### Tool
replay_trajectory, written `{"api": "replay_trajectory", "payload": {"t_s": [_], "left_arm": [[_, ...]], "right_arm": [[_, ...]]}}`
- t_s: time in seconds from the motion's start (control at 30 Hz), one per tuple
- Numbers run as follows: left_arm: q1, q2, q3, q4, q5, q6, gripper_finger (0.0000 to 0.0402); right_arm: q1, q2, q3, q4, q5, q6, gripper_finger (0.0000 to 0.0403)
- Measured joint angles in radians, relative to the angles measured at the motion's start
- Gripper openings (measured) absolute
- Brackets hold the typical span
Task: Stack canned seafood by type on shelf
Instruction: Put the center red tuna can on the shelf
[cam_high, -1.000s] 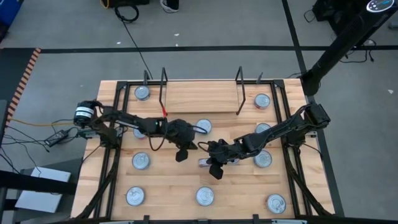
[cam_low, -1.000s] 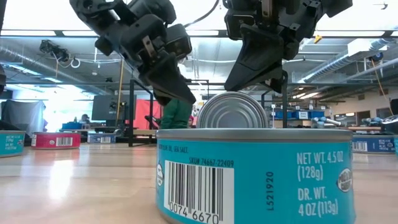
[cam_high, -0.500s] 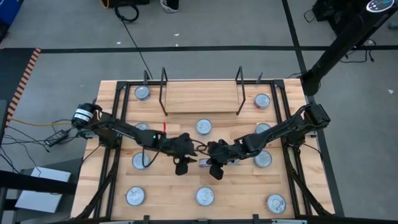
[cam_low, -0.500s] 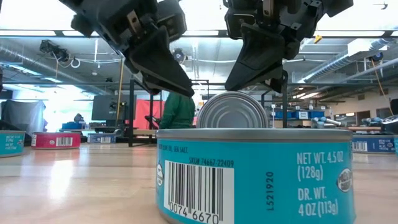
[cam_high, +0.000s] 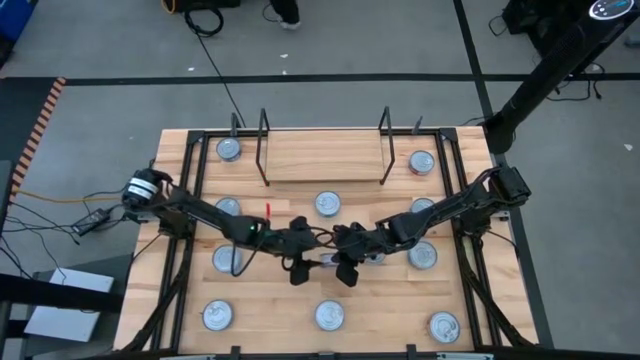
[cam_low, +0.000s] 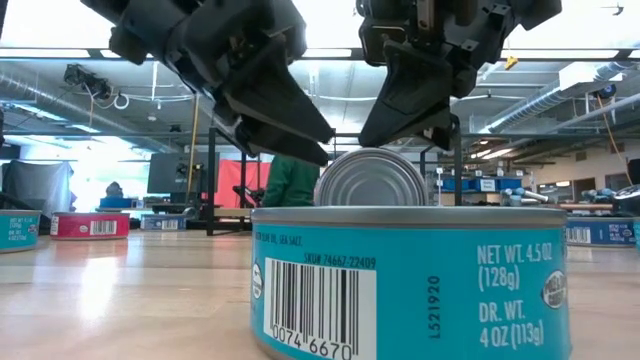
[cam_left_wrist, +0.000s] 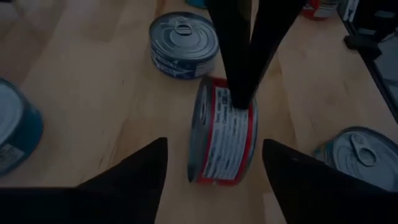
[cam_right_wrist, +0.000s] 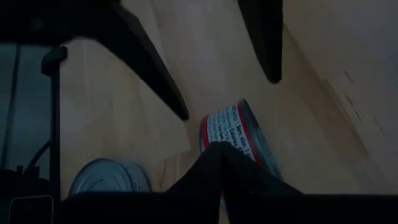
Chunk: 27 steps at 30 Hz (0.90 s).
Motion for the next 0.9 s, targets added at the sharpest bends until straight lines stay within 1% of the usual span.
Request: {"api": "replay_trajectory", "payload": {"t_s": [0.17, 0.27, 0.53, 0.7, 0.9], "left_arm": [[0.0, 0.036, 0.0, 0.034, -0.001, 0.0, 0.0273], [0.0, 0.041, 0.0, 0.041, -0.035, 0.006, 0.0273], [0.0, 0.042, 0.0, 0.079, -0.049, 0.105, 0.0273], [0.0, 0.056, 0.0, 0.096, -0.006, 0.118, 0.0273], [0.0, 0.089, 0.0, 0.134, 0.022, 0.137, 0.0272]], "right_arm": [[-0.002, 0.0, 0.0, -0.001, 0.002, -0.004, 0.0014], [-0.002, 0.0, 0.0, 0.0, 0.002, -0.004, 0.0015], [-0.003, 0.0, 0.0, 0.004, 0.002, -0.007, 0.0014], [-0.003, 0.0, 0.0, 0.005, 0.002, -0.007, 0.0015], [-0.003, 0.0, 0.0, 0.006, 0.002, -0.014, 0.0018]]}}
